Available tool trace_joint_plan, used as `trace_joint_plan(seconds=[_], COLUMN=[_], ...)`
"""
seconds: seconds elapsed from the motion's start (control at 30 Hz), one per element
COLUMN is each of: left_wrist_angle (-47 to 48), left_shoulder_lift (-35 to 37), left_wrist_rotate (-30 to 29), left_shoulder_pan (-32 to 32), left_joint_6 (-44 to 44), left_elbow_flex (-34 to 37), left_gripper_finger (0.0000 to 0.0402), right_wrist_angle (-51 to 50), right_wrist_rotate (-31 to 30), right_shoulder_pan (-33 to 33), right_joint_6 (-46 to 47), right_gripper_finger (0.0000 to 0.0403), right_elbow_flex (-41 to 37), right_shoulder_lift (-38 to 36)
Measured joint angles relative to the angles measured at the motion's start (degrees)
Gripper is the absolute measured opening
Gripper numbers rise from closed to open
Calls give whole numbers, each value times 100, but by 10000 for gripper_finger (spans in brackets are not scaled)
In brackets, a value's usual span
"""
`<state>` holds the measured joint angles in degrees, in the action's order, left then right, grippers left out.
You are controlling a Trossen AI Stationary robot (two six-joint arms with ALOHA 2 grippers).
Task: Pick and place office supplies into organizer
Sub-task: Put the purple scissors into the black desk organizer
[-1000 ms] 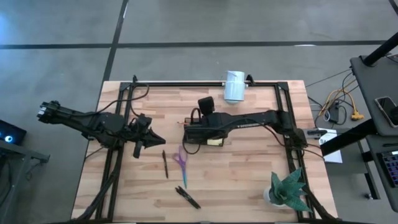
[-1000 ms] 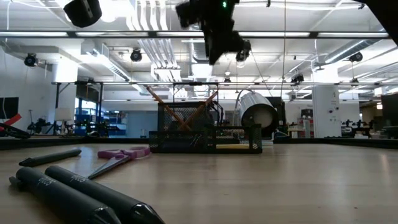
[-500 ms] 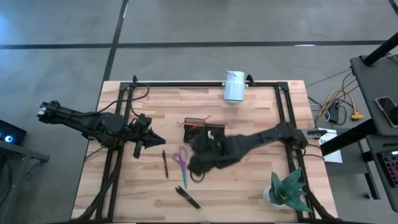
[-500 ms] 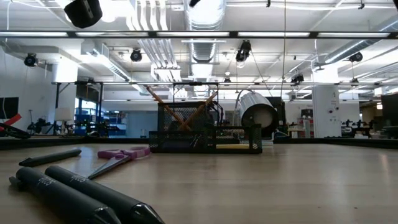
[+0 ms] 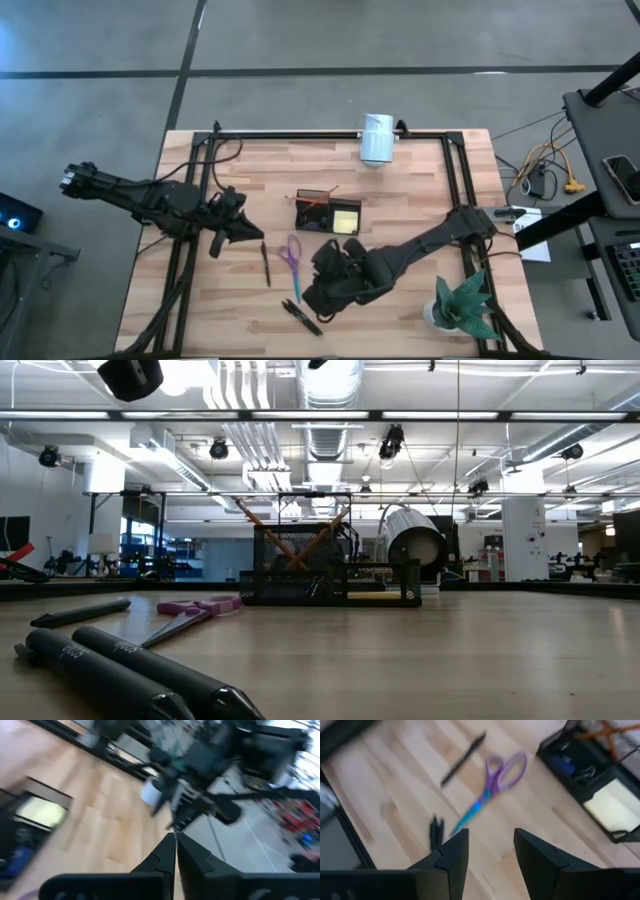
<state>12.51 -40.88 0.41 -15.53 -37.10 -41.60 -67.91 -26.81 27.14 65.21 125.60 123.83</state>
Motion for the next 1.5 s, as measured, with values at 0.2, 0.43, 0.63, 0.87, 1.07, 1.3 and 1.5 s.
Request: trace_joint_plan(seconds=[0.2, 0.43, 0.63, 0.87, 1.07, 1.3, 1.5], left_wrist_angle=[9, 41, 52, 0, 1, -4, -8], left_shoulder_lift=[17, 6, -27, -27, 10, 58, 105], left_wrist_rotate=[401, 404, 211, -241, -238, -307, -551], left_shoulder_pan=[-165, -741, -1234, -1541, -1647, -1657, -1654], left_joint_6=[-6, -8, -341, -601, -574, -599, -603], left_elbow_flex=[2, 295, 863, 1123, 1192, 1217, 1217], left_gripper_finger=[0, 0, 0, 0, 0, 0, 0], right_wrist_angle=[530, 1607, 1636, 1386, 1408, 1410, 1391], right_wrist_rotate=[832, 1833, 1722, 512, 428, 869, 1060], right_shoulder_pan=[13, 58, 118, -266, -790, -1232, -1457], right_joint_6=[-845, -840, -696, 169, -444, -609, -473], right_gripper_finger=[150, 150, 148, 148, 148, 166, 201], right_elbow_flex=[-498, -668, -68, 412, 542, 511, 501], right_shoulder_lift=[154, 645, 1267, 1757, 1838, 1843, 1851])
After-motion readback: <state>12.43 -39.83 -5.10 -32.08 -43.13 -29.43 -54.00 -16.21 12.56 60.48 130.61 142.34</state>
